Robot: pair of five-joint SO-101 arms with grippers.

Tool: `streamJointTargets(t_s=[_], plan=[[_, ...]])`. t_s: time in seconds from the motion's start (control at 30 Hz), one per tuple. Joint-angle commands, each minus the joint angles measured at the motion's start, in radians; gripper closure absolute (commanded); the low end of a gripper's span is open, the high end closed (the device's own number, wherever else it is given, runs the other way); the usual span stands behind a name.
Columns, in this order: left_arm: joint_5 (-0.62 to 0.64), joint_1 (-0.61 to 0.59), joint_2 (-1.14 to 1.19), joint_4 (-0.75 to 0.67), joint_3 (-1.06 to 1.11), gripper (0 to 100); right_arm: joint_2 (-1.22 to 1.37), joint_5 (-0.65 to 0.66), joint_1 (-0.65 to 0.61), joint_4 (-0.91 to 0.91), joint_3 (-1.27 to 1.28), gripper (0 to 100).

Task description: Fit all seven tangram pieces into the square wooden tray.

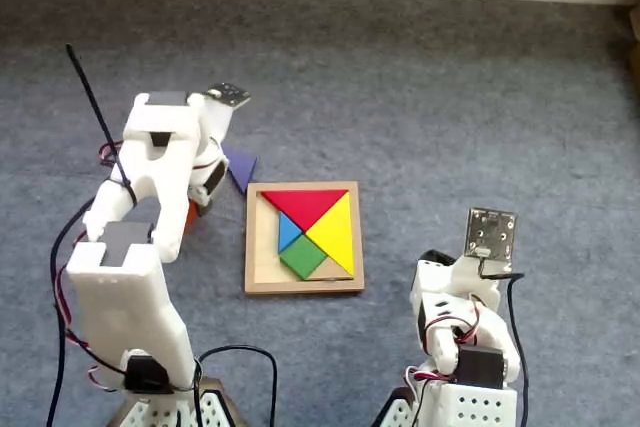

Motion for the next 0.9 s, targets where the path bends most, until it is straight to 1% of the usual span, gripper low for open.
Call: streamJointTargets(t_s=[0.0, 0.07, 0.2, 0.27, 0.4, 0.6, 0.73, 0.87], plan=[[0.006, 0.074, -0.125, 0.084, -0.059, 99, 0.004, -0.003, 0.012, -0.021, 0.11, 99.4], [0.011, 0.119, -0.202, 0.115, -0.05, 100, 0.004, -0.003, 0.012, -0.021, 0.11, 99.4], [0.123, 0.234, -0.346, 0.123, 0.012, 100, 0.004, -0.003, 0.012, -0.021, 0.11, 99.4], [0.166, 0.288, -0.394, 0.1, 0.047, 100, 0.004, -0.003, 0.012, -0.021, 0.11, 99.4], [0.272, 0.366, -0.424, -0.021, 0.139, 100, 0.004, -0.003, 0.012, -0.021, 0.11, 99.4], [0.436, 0.4, -0.427, -0.288, 0.337, 100, 0.004, -0.003, 0.012, -0.021, 0.11, 99.4], [0.473, 0.403, -0.43, -0.411, 0.424, 100, 0.004, -0.003, 0.012, -0.021, 0.11, 99.4], [0.485, 0.395, -0.424, -0.479, 0.463, 100, 0.004, -0.003, 0.012, -0.021, 0.11, 99.4]])
